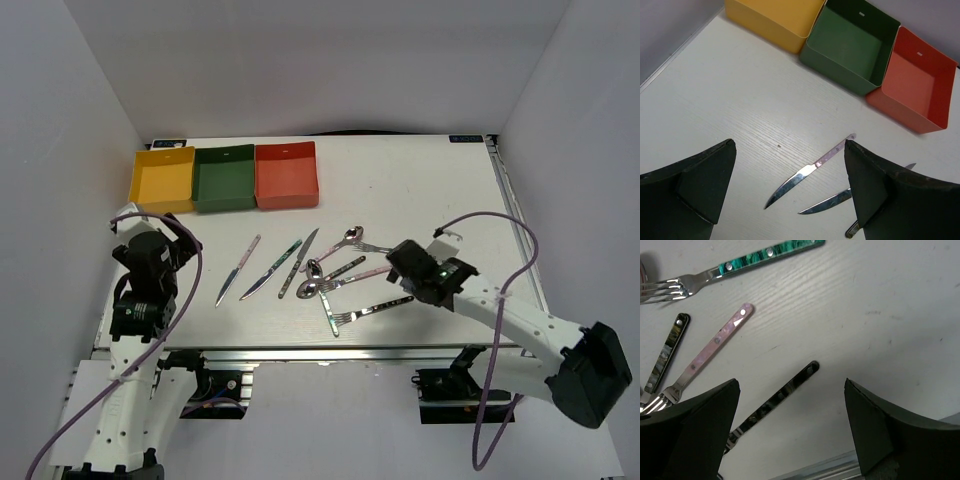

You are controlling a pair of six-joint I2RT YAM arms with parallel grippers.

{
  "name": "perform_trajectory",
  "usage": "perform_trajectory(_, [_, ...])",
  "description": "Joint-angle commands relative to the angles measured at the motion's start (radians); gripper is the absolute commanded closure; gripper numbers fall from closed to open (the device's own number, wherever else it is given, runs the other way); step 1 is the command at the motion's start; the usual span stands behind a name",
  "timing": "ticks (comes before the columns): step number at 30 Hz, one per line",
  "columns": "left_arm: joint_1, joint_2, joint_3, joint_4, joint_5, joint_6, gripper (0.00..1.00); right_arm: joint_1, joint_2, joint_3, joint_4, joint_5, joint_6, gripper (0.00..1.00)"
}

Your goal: Sort the eating utensils into containers

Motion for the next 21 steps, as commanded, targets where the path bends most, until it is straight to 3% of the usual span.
perform_trajectory(1, [0.004,0.03,0.007,-0.003,0.008,0.003,0.02,0.111,0.051,0.039,-0.101,0.175,0.387,0.11])
perform_trajectory(5, [0.006,0.033,0.005,-0.001,0.014,0.006,0.02,0.214,0.253,0.086,-0.196,0.165,0.688,0.21])
perform_trajectory(10, [0.001,0.021,0.004,0.0,0.017,0.006,0.02,0.223,0.413,0.166,-0.25,0.114,0.745,0.31])
perform_trajectory(15, [-0.005,0.03,0.002,0.002,0.023,0.009,0.02,0.228,0.42,0.079,-0.089,0.047,0.748,0.36])
perform_trajectory(21, [-0.007,0.033,0.001,0.005,0.026,0.01,0.02,0.228,0.455,0.019,-0.055,0.001,0.822,0.43])
